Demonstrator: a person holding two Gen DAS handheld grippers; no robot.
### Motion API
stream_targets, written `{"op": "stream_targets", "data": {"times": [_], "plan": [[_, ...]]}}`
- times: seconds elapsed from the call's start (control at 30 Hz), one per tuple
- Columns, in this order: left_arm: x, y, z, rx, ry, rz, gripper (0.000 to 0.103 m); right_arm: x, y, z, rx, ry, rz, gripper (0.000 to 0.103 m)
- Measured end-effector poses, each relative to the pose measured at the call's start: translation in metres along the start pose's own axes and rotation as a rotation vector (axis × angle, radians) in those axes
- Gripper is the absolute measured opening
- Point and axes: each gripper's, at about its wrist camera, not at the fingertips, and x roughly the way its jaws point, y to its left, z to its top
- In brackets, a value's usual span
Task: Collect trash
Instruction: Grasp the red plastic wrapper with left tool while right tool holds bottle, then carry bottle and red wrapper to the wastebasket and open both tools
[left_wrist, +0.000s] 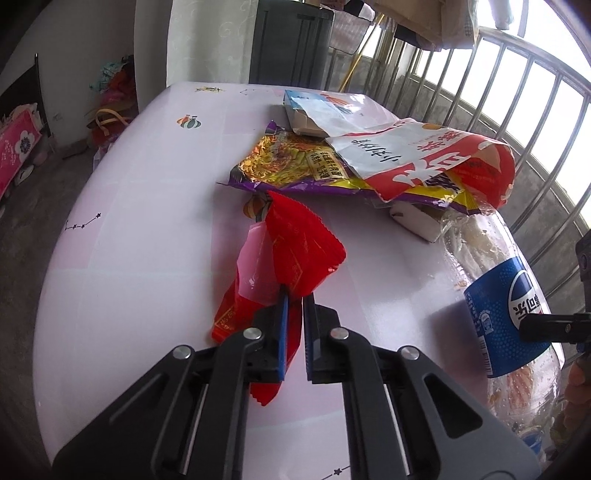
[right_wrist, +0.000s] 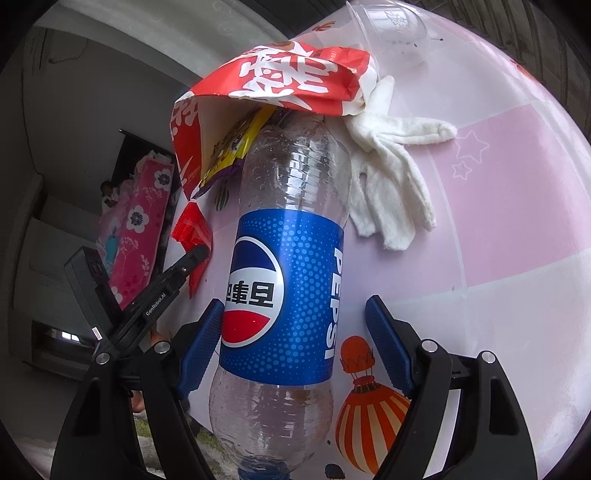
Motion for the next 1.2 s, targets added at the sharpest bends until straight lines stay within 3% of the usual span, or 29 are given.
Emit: {"op": "stream_targets", "data": {"times": [0.47,0.63,0.8,1.2], "plan": [[-0.012,-0.012,-0.016,-0.045,-0.008,-0.034,0.005,0.008,0.008,0.008,0.0,0.038,0.016,0.076],[-0.018,-0.013,-0.018,-0.057,-0.045,-0.039,0.005,0.01,0.0,0.011,0.045,0.069,0.046,0.06],[-0.028,-0.005,-0.019,-0.144,-0.081,-0.068,0.005,0.009,-0.001,0.01,0.061,0.084,0.026,0.059],[-0.053,-0.009,-0.031,-0.159,-0.117,-0.089,0.005,0.001,0.004,-0.001,0.115,0.109,0.057,0.058]]}}
